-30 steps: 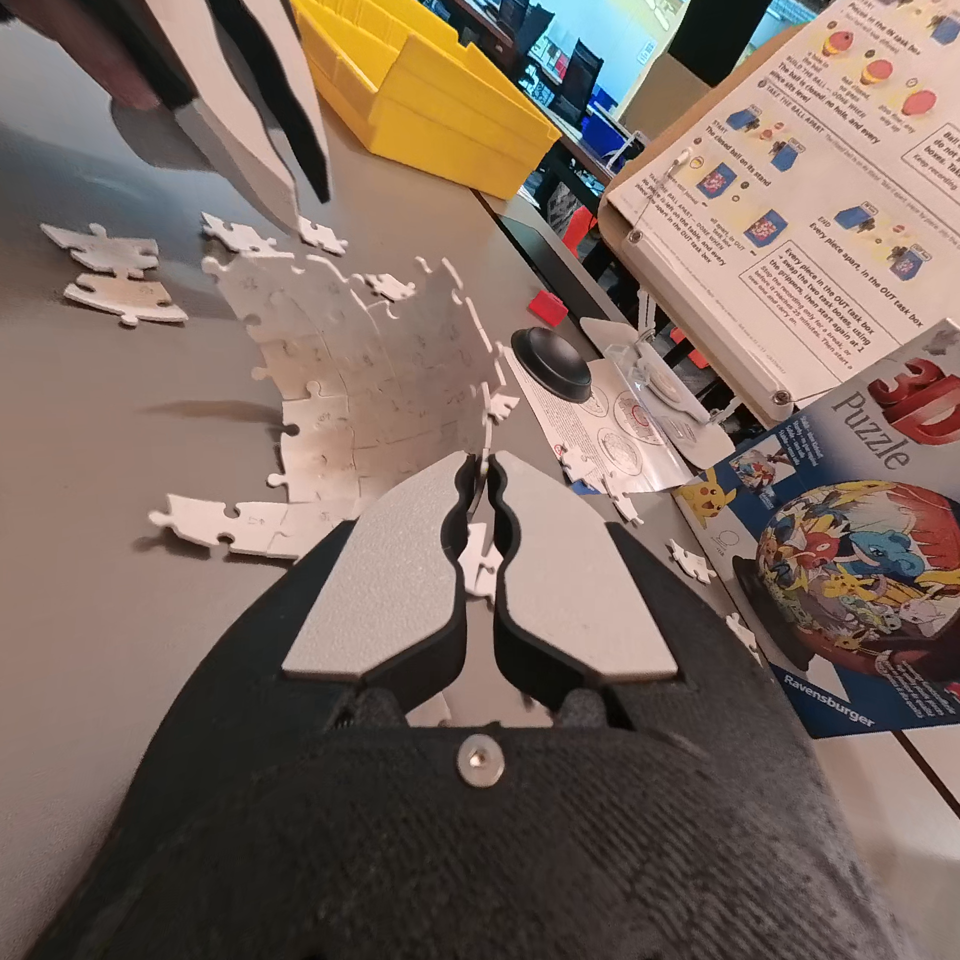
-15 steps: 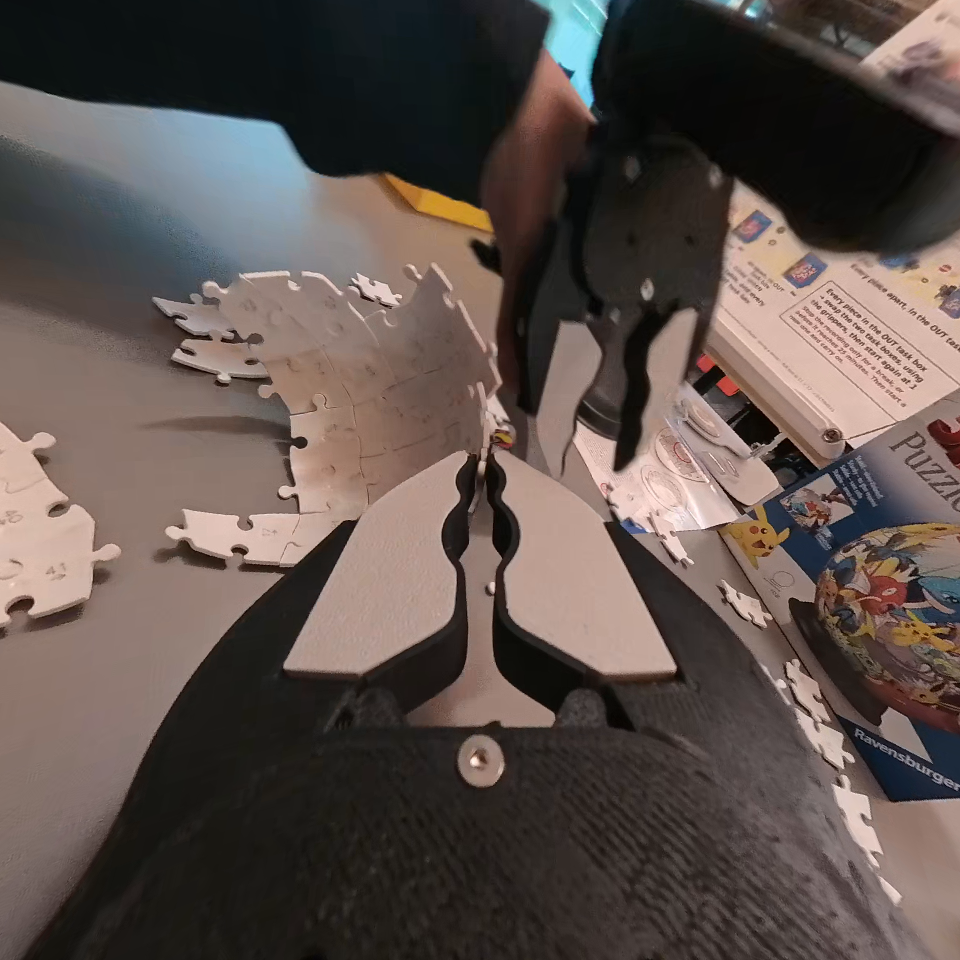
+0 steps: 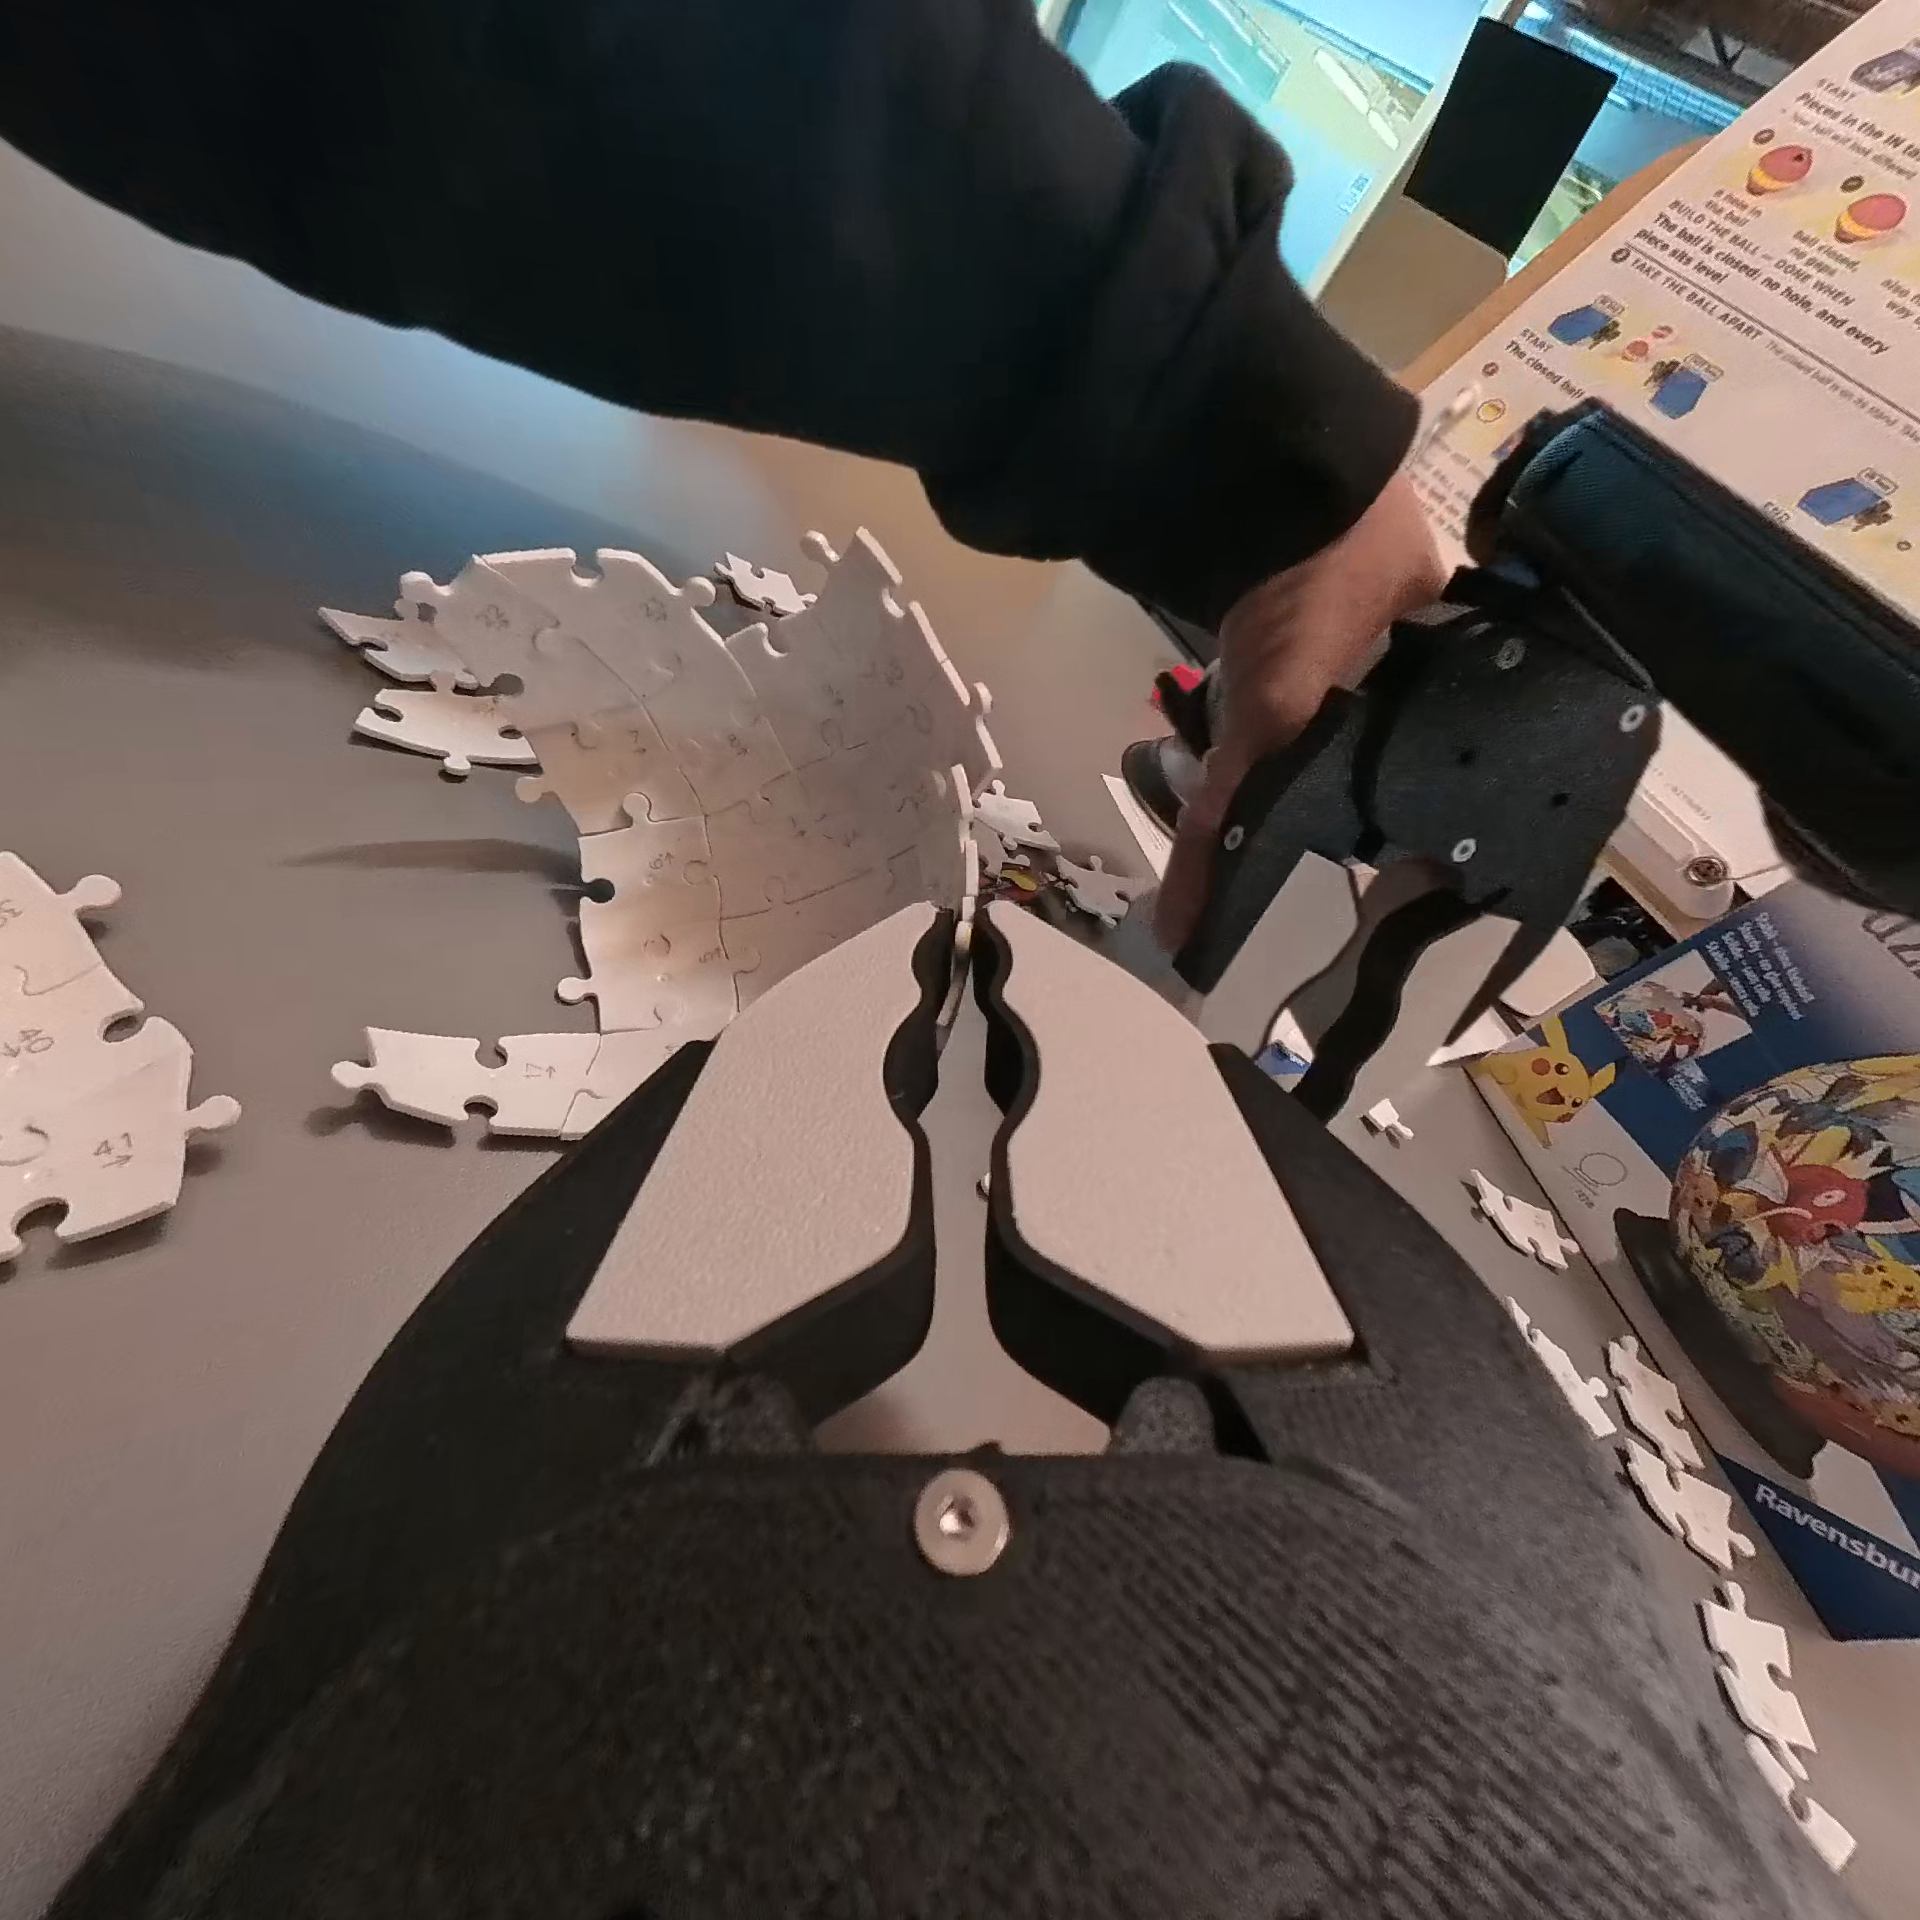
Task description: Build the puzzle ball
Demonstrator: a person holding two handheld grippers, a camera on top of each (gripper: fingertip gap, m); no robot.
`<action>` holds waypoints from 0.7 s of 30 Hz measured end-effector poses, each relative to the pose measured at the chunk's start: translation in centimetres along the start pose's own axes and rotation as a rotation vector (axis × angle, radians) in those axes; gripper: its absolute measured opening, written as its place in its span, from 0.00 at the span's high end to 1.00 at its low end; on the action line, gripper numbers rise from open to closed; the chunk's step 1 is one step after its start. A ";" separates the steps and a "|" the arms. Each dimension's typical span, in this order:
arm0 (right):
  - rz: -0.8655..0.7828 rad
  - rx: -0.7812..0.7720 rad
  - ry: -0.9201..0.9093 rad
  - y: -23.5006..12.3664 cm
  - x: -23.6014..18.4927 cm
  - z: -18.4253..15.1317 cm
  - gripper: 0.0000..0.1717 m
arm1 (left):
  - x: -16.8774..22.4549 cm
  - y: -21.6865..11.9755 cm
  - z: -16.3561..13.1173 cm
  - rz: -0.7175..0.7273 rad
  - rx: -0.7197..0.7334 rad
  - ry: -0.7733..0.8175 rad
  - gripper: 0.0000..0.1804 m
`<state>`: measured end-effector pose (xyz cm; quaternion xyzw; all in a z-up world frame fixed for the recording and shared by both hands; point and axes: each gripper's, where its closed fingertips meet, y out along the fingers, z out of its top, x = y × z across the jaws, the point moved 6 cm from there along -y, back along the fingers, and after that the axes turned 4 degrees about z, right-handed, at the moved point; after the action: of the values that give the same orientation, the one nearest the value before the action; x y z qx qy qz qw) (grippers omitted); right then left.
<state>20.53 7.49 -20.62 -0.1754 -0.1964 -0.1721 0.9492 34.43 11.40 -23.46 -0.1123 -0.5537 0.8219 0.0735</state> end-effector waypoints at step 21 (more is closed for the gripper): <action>-0.006 -0.006 -0.029 -0.1 -0.1 0.3 0.98 | 6.4 -9.9 -2.6 0.242 0.537 -0.677 0.83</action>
<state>20.35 7.55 -20.40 -0.1803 -0.2099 -0.1732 0.9452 28.94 19.03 -15.92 0.1220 -0.2963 0.9297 -0.1818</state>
